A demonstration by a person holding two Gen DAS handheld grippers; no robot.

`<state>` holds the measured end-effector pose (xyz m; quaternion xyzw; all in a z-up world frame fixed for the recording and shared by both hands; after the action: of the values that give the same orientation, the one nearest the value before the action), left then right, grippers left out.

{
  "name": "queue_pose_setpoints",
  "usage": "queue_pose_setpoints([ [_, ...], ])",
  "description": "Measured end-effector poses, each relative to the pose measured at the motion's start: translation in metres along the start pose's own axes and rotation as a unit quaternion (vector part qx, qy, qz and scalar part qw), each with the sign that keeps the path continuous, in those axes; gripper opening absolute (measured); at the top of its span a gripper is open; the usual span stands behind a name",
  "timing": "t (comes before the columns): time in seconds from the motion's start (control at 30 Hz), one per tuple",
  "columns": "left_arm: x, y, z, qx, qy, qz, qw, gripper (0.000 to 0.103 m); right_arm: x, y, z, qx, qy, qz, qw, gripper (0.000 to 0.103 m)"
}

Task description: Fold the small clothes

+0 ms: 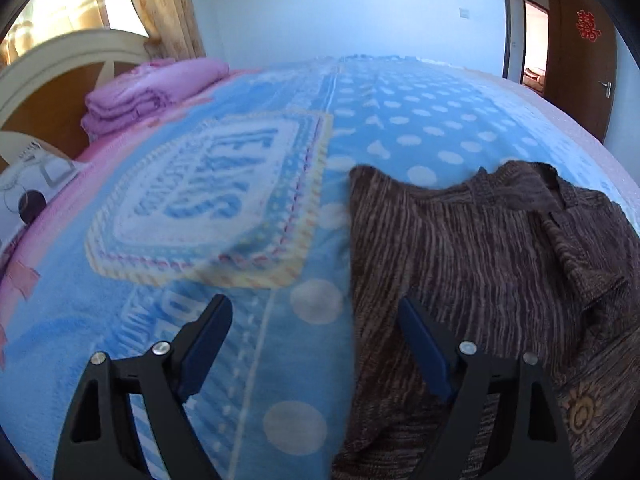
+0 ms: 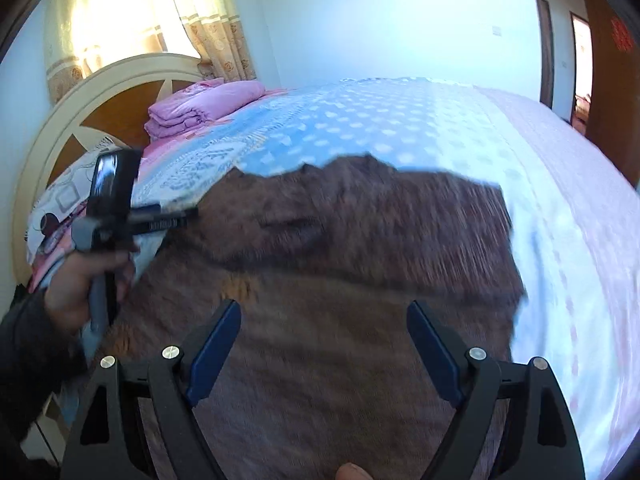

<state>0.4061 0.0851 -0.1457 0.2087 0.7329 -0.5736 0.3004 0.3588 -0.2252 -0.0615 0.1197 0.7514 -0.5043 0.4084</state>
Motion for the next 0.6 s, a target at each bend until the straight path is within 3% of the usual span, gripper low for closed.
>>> queue_pose_setpoints([
  [0.13, 0.009, 0.003, 0.008, 0.001, 0.010, -0.009, 0.9999, 0.092, -0.038, 0.053, -0.021, 0.024, -0.036, -0.040, 0.998, 0.085],
  [0.27, 0.016, 0.005, 0.004, 0.003, -0.002, -0.012, 0.9999, 0.097, -0.051, 0.117, -0.031, 0.057, -0.054, -0.100, 0.992, 0.085],
  [0.37, 0.016, 0.008, 0.000, 0.018, -0.015, -0.017, 0.9996, 0.098, -0.061, 0.153, -0.012, 0.145, -0.067, -0.114, 0.980, 0.083],
  [0.47, 0.016, 0.010, -0.004, 0.033, -0.028, -0.024, 0.9988, 0.100, -0.081, 0.139, 0.038, 0.210, 0.016, -0.073, 0.975, 0.083],
  [0.53, 0.017, 0.010, -0.004, 0.036, -0.032, -0.025, 0.9985, 0.100, -0.087, 0.119, 0.076, 0.252, 0.081, -0.053, 0.963, 0.083],
  [0.6, 0.017, 0.010, -0.004, 0.034, -0.031, -0.023, 0.9987, 0.101, -0.086, 0.102, 0.090, 0.237, 0.099, -0.041, 0.966, 0.083],
])
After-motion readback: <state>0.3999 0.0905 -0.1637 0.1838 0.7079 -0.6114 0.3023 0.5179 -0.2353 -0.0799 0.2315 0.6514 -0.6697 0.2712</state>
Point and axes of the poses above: each gripper's, at about its wrist camera, not at the fingertips, and y roughly the way its jaws point, z to its right, x to its underside, the point moved 4 cm from there along y, roughly the way its jaws point, and after that the axes turned 6 degrees about -x, right-handed, at the moved point
